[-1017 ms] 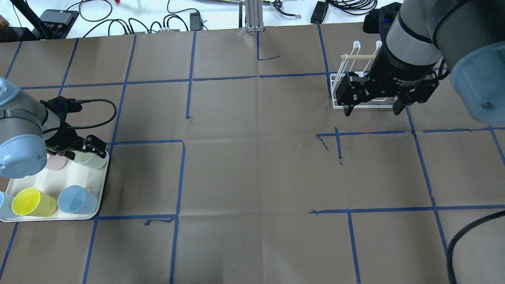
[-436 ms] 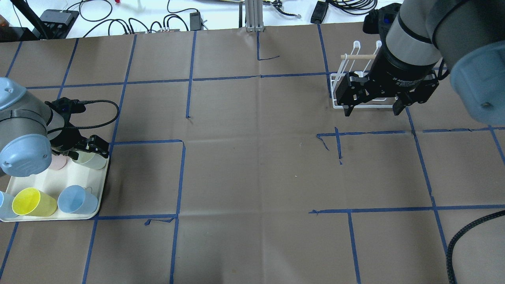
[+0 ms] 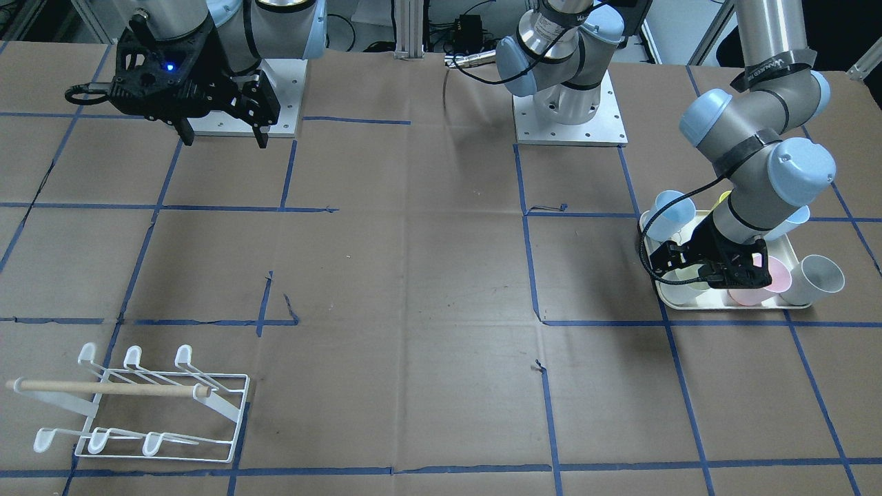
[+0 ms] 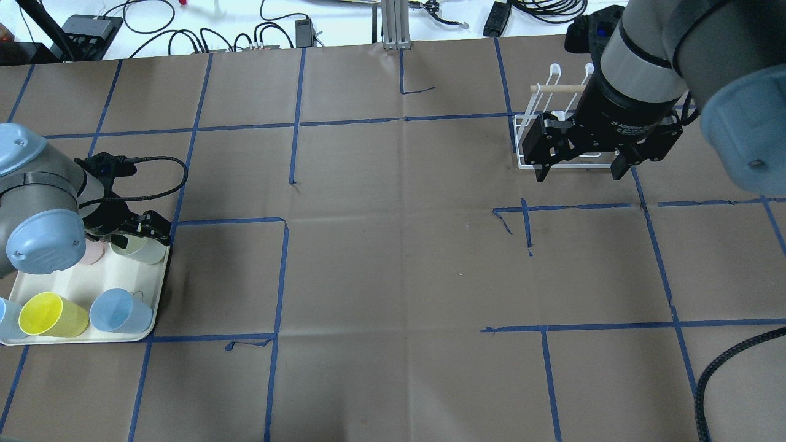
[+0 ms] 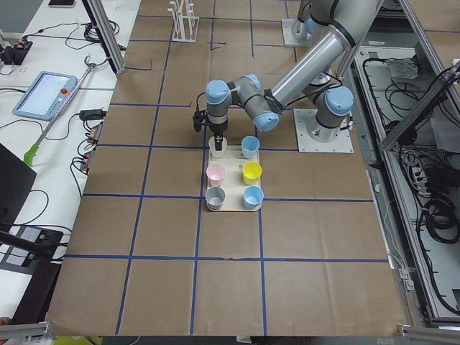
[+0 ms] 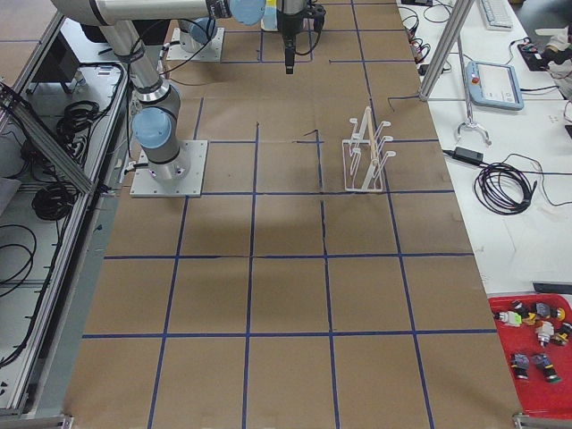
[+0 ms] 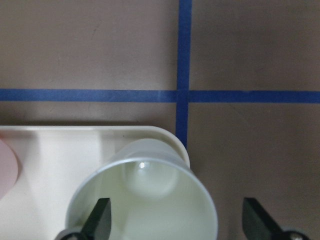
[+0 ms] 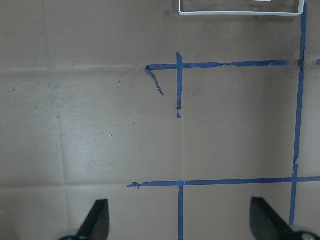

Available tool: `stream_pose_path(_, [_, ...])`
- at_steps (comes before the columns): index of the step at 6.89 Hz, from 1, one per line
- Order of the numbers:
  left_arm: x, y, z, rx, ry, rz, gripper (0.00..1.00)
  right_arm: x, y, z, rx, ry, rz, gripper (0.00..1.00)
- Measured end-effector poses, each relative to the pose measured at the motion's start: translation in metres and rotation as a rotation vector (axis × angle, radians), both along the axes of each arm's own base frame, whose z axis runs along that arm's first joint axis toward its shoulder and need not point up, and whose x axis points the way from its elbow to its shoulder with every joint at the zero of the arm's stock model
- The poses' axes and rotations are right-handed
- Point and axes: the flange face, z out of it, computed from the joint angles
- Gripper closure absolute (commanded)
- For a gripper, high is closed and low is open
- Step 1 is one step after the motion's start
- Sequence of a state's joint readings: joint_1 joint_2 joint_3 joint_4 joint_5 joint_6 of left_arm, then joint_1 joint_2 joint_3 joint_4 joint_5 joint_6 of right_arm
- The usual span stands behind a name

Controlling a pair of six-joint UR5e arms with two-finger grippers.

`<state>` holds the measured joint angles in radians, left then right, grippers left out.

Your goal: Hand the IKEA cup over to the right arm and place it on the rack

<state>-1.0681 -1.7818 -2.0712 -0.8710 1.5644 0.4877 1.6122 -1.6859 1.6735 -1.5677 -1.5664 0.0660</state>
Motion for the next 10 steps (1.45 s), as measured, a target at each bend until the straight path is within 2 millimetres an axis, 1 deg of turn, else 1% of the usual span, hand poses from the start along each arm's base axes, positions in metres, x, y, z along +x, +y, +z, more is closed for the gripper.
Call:
stream_pose_path(2, [0.000,-0.002,0.006,-0.013,-0.005,-0.001,0.81,0.000,0.000,0.000,0.001,0.001,0.000,0.00])
stream_pose_path(4, [0.002,-0.005,0.014,-0.029,-0.014,-0.002,0.99,0.000,0.000,-0.001,0.001,0.001,0.000,0.00])
stream_pose_path(6, [0.002,-0.008,0.023,-0.044,-0.020,-0.002,1.00,0.000,0.000,-0.001,0.003,0.001,0.000,0.00])
stream_pose_path(7, [0.004,-0.012,0.031,-0.055,-0.025,-0.003,1.00,0.000,0.000,-0.001,0.003,0.001,0.000,0.00])
stream_pose_path(8, [0.005,-0.015,0.045,-0.065,-0.029,-0.004,1.00,0.000,0.000,-0.001,0.003,0.001,0.000,0.00])
stream_pose_path(9, [0.005,-0.017,0.067,-0.058,-0.025,0.000,1.00,0.000,0.000,-0.001,0.002,0.000,0.000,0.00])
stream_pose_path(10, [0.007,-0.021,0.101,-0.036,-0.013,0.007,1.00,0.000,-0.001,-0.001,0.001,-0.002,0.000,0.00])
